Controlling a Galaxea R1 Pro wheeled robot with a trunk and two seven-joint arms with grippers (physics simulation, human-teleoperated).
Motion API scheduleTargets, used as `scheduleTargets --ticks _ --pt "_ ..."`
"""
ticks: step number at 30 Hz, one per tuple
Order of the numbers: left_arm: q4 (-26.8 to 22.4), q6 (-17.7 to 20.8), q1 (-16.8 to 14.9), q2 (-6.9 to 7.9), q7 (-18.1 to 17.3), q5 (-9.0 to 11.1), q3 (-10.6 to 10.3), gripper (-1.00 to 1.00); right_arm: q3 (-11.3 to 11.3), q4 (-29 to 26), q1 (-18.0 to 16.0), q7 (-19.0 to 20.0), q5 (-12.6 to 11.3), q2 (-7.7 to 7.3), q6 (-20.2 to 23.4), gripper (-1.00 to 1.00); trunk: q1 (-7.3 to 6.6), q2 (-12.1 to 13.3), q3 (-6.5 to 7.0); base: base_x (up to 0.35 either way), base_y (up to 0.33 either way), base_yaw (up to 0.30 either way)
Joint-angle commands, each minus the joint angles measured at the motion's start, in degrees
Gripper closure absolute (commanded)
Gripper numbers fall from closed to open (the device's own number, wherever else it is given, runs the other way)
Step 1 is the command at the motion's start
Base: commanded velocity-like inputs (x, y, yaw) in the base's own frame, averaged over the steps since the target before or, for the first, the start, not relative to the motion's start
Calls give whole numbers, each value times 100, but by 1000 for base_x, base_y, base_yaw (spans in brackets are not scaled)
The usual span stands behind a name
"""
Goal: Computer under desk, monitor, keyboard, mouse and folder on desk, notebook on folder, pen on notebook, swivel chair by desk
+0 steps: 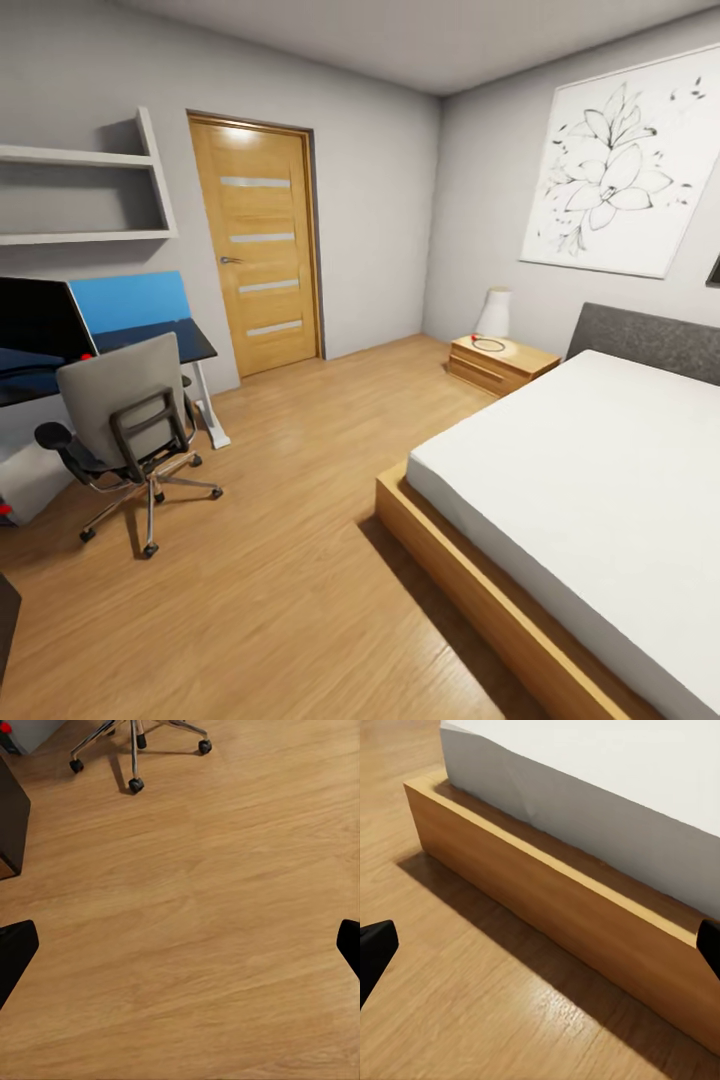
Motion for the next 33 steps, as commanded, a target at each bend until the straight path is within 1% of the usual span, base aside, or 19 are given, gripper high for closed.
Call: scheduleTargets --ticks 1,3,6,8,14,24,28,33 --pt "24 20 2 30 -78 45 49 -100 29 35 -3 28 28 22 -15 -100 2 -3 -5 56 5 0" --pt "88 56 2 -22 -142 53 50 -100 25 76 -3 1 28 51 -15 -100 2 -3 -5 197 39 0" --pt "175 56 2 -22 -238 53 50 -100 25 76 -3 1 28 51 -15 -100 2 -3 -5 210 43 0" --pt "108 -9 2 -60 -195 54 52 -100 10 77 -3 -17 28 62 -14 -100 2 -3 -5 262 55 0" --pt "79 -66 2 -13 -26 50 46 -100 -2 77 -3 -26 20 45 -9 -100 2 -3 -5 302 24 0" --pt "81 -68 2 -11 -21 46 39 -100 6 77 -3 -29 28 52 -9 -100 2 -3 -5 285 0 4" --pt "82 -67 2 -10 -19 46 39 -100 6 77 -3 -29 28 52 -9 -100 2 -3 -5 63 0 160" --pt "83 -66 2 -9 -9 51 44 -100 6 77 -3 -37 28 54 -9 -100 2 -3 -5 27 0 252"
